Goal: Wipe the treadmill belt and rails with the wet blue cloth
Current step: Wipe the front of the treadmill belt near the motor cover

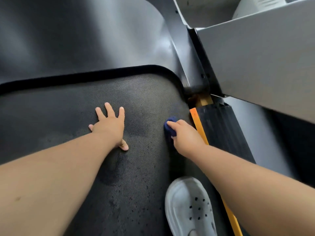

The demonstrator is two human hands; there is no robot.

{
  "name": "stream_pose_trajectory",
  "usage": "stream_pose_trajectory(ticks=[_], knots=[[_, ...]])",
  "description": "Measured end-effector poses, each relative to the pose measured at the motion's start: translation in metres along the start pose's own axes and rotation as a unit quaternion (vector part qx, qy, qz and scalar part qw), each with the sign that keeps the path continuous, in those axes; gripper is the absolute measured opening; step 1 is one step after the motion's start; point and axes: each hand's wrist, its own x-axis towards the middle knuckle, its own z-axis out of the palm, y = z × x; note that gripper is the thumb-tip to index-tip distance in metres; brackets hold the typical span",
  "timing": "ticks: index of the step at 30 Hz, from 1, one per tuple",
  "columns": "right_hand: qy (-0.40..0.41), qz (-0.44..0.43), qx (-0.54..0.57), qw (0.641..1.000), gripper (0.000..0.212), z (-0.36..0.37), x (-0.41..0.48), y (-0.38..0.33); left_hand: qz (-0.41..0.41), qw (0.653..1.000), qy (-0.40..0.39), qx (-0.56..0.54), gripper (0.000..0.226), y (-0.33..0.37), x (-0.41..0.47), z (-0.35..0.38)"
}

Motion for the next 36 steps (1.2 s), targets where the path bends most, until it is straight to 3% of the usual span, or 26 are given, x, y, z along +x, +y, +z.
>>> stream_pose_trajectory(ticks=[3, 7, 11, 13, 16, 18, 21, 23, 25, 28, 30, 32, 34, 36], knots=[[-0.025, -0.037, -0.018, 0.999, 0.041, -0.008, -0.016, -0.003, 0.005, 1.0, 0.002, -0.012, 0.144, 0.001, -0.004, -0.003], [0.123, -0.011, -0.051, 0.991, 0.045, -0.043, 0.046, 0.012, -0.002, 1.0, 0.024, 0.005, 0.144, -0.002, -0.001, 0.003], [0.133, 0.022, -0.118, 0.984, 0.045, -0.02, 0.071, 0.008, -0.012, 0.999, 0.034, 0.034, 0.145, -0.003, 0.001, 0.006], [0.126, -0.027, -0.093, 0.987, 0.05, -0.012, 0.059, 0.013, -0.021, 0.999, 0.027, 0.04, 0.146, 0.001, 0.002, 0.003], [0.006, -0.194, -0.053, 0.98, 0.049, -0.016, 0.037, 0.02, -0.029, 0.998, 0.024, 0.044, 0.146, 0.002, -0.001, 0.001], [-0.02, -0.238, -0.04, 0.97, 0.044, -0.018, 0.033, 0.021, -0.026, 0.998, 0.025, 0.042, 0.147, 0.001, -0.001, 0.002], [0.121, -0.108, 0.005, 0.987, 0.037, -0.026, 0.074, 0.017, -0.023, 0.998, 0.022, 0.046, 0.147, -0.001, 0.001, 0.005], [0.151, -0.061, -0.006, 0.987, 0.035, -0.025, 0.093, 0.014, -0.021, 0.998, 0.028, 0.055, 0.147, -0.001, 0.004, 0.004], [0.137, -0.091, -0.007, 0.986, 0.039, -0.013, 0.087, 0.008, -0.02, 0.997, 0.027, 0.064, 0.147, -0.001, 0.002, 0.001], [0.045, -0.22, 0.024, 0.974, 0.047, 0.009, 0.045, -0.004, -0.025, 0.998, 0.031, 0.054, 0.148, -0.002, 0.001, 0.006], [0.011, -0.261, 0.031, 0.965, 0.046, 0.009, 0.039, -0.001, -0.026, 0.998, 0.037, 0.039, 0.148, -0.003, 0.002, 0.007], [0.078, -0.231, 0.041, 0.969, 0.04, -0.001, 0.06, 0.004, -0.027, 0.998, 0.043, 0.023, 0.147, -0.005, 0.0, 0.008], [0.189, -0.127, 0.063, 0.972, 0.039, -0.018, 0.089, 0.013, -0.028, 0.998, 0.059, 0.004, 0.145, -0.006, -0.004, 0.01], [0.203, -0.046, 0.046, 0.977, 0.038, -0.032, 0.107, 0.016, -0.031, 0.996, 0.081, -0.012, 0.14, -0.008, -0.009, 0.013]])
